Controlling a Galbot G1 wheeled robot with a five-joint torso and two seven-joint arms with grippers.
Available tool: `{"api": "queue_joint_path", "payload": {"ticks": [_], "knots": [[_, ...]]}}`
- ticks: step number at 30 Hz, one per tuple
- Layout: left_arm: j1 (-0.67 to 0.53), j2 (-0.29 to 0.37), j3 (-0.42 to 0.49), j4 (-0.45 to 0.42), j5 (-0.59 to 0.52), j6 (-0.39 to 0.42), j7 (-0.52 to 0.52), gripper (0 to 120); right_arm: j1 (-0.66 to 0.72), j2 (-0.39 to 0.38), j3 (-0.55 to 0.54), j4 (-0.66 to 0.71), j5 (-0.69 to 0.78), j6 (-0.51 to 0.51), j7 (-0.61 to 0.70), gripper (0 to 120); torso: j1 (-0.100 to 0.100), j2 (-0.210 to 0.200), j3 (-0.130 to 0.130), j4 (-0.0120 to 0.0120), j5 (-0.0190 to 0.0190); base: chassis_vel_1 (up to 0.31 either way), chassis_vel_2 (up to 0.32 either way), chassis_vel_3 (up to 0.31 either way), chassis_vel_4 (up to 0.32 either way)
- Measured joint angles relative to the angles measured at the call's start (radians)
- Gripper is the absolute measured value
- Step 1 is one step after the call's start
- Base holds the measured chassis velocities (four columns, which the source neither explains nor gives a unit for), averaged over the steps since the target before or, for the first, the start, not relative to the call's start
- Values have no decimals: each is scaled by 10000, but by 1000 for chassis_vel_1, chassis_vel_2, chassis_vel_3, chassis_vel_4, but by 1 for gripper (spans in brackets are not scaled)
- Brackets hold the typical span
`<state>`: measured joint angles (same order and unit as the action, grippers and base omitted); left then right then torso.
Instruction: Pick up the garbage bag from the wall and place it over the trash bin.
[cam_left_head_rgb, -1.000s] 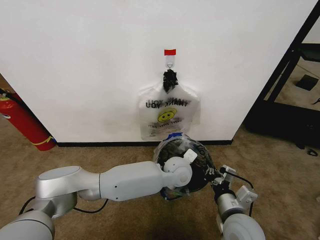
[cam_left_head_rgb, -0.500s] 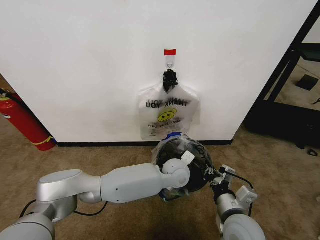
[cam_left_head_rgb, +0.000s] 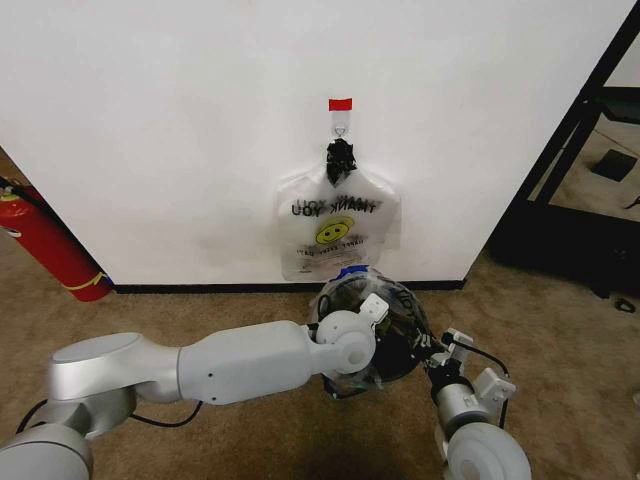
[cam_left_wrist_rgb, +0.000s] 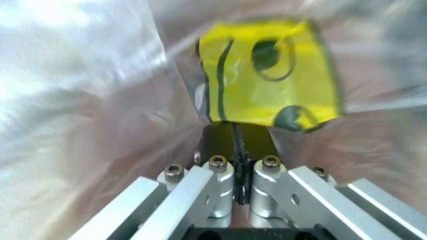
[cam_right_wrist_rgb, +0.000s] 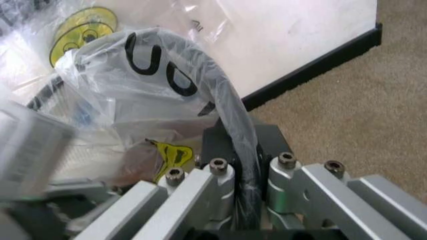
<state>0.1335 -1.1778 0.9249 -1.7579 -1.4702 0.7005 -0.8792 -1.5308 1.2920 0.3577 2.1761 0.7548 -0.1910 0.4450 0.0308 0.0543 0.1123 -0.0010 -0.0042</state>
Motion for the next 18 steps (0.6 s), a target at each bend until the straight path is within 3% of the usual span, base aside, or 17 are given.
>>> {"api": "queue_joint_path", "payload": {"ticks": [4, 12, 18], "knots": [[-32, 11, -112, -45, 271, -153, 147, 0, 0, 29, -11, 0, 37, -2, 12, 0, 0, 0, 0, 0, 0, 0, 0, 0, 0], [58, -284, -52, 833, 1056, -295, 430, 0, -64, 84, -31, 138, 44, -16, 33, 0, 0, 0, 0, -1, 1, 0, 0, 0, 0], [317, -264, 180, 685, 1113, -312, 500, 0, -60, 88, -11, 164, 72, -32, 62, 0, 0, 0, 0, -1, 0, 0, 0, 0, 0]]}}
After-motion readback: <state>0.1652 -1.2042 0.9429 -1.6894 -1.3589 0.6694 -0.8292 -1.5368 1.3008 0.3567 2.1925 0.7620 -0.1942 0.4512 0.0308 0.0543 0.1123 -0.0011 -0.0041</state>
